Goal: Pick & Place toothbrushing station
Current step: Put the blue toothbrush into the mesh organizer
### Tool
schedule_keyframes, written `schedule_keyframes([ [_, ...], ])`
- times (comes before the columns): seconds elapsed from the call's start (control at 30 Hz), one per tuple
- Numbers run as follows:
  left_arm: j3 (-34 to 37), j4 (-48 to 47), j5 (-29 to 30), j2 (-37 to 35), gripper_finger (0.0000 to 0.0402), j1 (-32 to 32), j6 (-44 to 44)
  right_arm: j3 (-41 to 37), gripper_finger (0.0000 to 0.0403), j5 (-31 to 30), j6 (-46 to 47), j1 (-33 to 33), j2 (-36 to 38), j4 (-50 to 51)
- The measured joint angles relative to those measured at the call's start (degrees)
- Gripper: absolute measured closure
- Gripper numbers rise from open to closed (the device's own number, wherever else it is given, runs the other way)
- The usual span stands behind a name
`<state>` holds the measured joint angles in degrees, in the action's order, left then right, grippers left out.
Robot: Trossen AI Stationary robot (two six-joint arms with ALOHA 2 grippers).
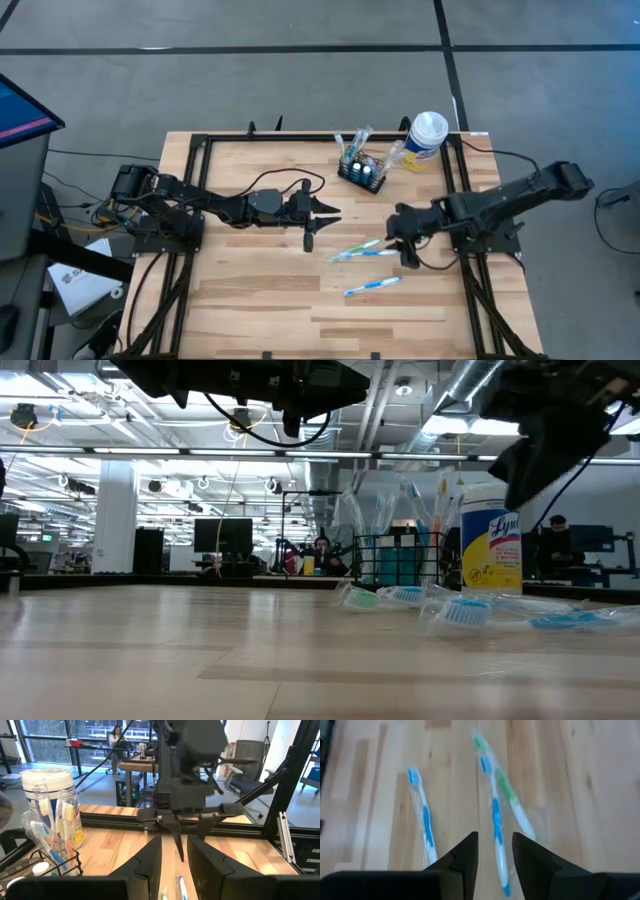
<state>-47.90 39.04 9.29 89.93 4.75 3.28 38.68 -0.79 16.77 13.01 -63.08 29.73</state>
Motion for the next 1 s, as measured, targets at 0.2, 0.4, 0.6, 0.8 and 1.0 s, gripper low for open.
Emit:
schedule_keyframes([
  [0.2,0.00,-0.01,0.22,0.00,0.0316,0.00,-0.01,-3.16,0.0292,-5.56,7.23,6.45,-0.01,-0.14],
  [0.4,0.00,-0.01,0.20,0.00,0.0316,0.00,-0.01,-4.48,0.0292,-10.12,10.26,10.37,-2.69,-0.15],
  [0.6,0.00,-0.03,0.16,0.00,0.0316,0.00,-0.01,-4.51,0.0292,-11.28,10.24,10.91,-10.86,-0.21],
  [0.8,0.00,-0.01,0.14,0.00,0.0316,0.00,-0.01,-4.50,0.0292,-11.31,9.84,10.87,-16.21,-2.14],
  [1.0,0.00,-0.04,-0.04,0.00,0.0316,0.00,-0.01,-4.23,0.0292,-11.36,9.67,10.87,-20.12,-2.38],
])
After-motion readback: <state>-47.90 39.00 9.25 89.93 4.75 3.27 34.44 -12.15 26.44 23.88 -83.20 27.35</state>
